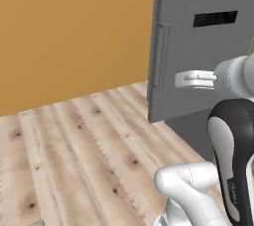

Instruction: Retrieve the bottle and the shaker from the cabinet and place them next to the mixing bowl on the counter. Then add garlic from the fridge to the mixing bowl.

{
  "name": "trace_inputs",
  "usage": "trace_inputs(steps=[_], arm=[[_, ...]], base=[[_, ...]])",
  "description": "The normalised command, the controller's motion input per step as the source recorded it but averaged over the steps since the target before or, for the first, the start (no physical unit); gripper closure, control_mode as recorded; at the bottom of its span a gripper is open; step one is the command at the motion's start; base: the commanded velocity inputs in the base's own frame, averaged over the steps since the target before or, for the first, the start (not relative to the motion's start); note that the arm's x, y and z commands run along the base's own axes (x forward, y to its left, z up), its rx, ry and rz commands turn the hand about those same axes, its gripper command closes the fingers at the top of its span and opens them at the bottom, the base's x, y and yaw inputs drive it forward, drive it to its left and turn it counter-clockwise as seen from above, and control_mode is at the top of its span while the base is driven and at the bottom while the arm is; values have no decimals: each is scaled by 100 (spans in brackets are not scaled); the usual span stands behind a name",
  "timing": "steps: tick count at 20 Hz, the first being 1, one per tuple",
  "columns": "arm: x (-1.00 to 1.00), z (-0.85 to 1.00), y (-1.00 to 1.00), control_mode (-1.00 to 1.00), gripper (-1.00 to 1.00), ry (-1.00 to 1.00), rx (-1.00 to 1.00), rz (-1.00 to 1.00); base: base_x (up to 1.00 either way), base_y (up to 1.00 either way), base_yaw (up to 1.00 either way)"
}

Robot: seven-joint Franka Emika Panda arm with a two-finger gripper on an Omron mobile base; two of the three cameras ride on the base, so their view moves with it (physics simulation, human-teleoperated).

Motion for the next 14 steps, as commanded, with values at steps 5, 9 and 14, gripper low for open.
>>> trace_inputs(steps=[5, 9, 14], arm=[[0, 0, 0, 100, -100, 0, 0, 0], [0, 0, 0, 100, -100, 0, 0, 0], [0, 0, 0, 100, -100, 0, 0, 0]], base=[[92, 45, 21], [100, 69, -15], [100, 91, -33]])
